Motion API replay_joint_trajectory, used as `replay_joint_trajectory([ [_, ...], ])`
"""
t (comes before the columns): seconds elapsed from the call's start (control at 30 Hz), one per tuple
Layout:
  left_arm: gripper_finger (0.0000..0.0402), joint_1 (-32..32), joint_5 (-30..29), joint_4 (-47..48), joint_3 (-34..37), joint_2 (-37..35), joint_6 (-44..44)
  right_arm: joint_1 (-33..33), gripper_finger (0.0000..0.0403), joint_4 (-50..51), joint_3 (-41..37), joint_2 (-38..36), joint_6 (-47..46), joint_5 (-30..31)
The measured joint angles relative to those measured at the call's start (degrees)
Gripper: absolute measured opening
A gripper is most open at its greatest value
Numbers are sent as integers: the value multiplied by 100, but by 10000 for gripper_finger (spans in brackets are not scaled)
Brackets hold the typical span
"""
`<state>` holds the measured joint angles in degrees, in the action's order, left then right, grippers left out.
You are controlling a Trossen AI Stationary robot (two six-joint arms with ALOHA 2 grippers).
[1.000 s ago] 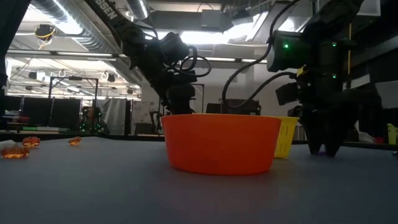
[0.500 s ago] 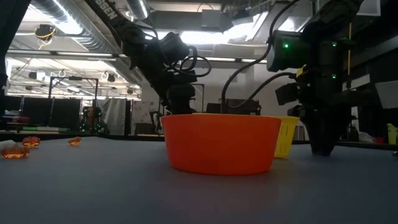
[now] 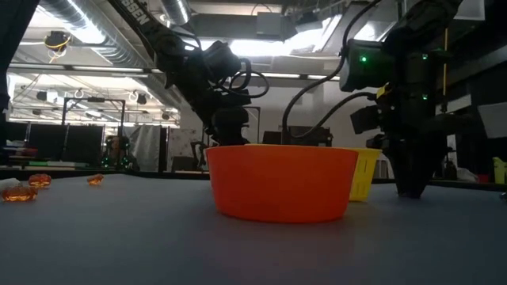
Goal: Sort Halloween decoration
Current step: Put the purple spider toy into the orange bin
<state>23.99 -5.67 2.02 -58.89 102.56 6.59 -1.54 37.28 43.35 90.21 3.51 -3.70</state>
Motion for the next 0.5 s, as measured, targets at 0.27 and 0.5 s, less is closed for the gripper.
replay_joint_trajectory([
  [0.27, 157, 0, 0, 0, 0, 0, -1, -4, 90, 139, 218, 23, -1, -257],
  [0.5, 157, 0, -1, 1, 0, 0, -2, 7, 89, 369, 555, 31, 1, -693],
])
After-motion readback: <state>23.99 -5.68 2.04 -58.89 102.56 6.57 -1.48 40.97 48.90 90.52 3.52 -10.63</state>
